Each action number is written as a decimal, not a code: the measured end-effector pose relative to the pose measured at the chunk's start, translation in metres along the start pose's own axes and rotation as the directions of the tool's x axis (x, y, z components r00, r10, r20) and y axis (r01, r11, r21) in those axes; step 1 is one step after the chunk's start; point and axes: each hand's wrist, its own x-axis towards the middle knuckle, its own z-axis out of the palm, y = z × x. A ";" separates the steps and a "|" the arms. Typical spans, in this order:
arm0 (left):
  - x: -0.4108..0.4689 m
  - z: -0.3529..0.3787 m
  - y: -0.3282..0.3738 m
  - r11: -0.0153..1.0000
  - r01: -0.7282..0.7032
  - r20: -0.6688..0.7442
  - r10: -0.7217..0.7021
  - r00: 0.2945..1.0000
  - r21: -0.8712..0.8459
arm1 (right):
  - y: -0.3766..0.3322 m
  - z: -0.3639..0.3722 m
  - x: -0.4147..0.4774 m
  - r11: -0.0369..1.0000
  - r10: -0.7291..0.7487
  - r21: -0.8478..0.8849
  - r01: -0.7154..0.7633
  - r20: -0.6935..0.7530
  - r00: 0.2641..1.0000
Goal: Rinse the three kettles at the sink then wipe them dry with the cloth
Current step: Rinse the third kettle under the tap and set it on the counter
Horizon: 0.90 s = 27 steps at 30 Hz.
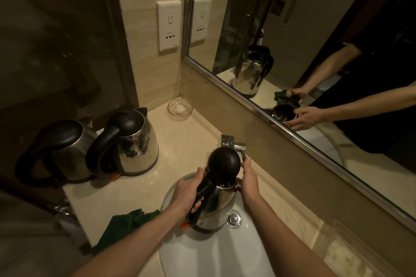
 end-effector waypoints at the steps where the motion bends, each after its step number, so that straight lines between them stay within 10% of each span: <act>1: -0.001 -0.001 -0.002 1.000 0.001 -0.004 -0.001 1.000 0.002 | 0.002 0.001 -0.004 1.000 0.014 -0.004 -0.014 0.010 1.000; 27: -0.088 -0.044 -0.010 0.998 -0.015 -0.051 0.012 0.999 -0.058 | 0.001 0.021 -0.114 0.967 -0.118 -0.220 0.126 0.049 0.992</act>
